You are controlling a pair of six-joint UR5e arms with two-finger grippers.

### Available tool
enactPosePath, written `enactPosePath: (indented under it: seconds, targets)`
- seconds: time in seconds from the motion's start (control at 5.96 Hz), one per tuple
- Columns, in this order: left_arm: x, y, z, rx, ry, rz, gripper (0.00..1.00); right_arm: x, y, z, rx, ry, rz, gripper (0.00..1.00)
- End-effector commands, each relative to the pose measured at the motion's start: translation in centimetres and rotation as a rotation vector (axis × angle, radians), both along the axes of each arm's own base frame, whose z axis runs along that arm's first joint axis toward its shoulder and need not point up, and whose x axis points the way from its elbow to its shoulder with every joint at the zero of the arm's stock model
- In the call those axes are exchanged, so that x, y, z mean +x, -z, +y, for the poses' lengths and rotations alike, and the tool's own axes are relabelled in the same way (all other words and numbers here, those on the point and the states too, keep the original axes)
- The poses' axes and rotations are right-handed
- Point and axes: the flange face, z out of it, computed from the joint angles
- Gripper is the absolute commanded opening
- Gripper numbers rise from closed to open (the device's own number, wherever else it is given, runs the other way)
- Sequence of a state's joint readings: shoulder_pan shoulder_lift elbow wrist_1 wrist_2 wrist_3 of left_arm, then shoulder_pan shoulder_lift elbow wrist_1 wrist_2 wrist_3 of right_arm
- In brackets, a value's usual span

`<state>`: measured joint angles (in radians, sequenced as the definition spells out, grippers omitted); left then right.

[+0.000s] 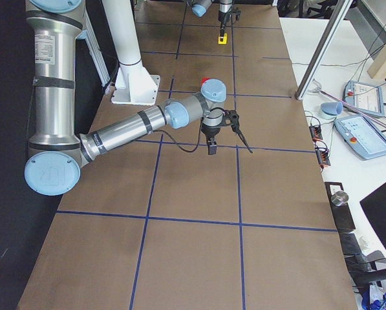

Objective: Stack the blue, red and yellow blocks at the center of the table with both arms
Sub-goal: 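Carry the yellow cube with the left gripper over the red cube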

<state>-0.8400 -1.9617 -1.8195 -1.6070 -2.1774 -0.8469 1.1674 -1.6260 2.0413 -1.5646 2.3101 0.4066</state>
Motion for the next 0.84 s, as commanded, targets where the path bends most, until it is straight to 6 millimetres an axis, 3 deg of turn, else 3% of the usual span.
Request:
enactPosePath:
  seconds: [0.0, 0.17, 0.34, 0.67]
  targets:
    - [12.0, 15.0, 6.6, -0.054, -0.013, 0.008, 0.00, 0.0, -0.1, 0.0, -0.002, 0.000, 0.001, 1.00]
    - [16.2, 18.2, 7.2, -0.038, -0.001, -0.003, 0.00, 0.0, -0.1, 0.0, -0.005, -0.002, 0.001, 1.00]
    - [19.6, 20.7, 6.2, -0.056, 0.017, -0.021, 0.00, 0.0, -0.1, 0.0, -0.006, -0.003, 0.001, 1.00]
    - [20.8, 21.4, 5.7, -0.067, 0.019, -0.030, 0.00, 0.0, -0.2, 0.0, -0.009, -0.005, 0.002, 1.00]
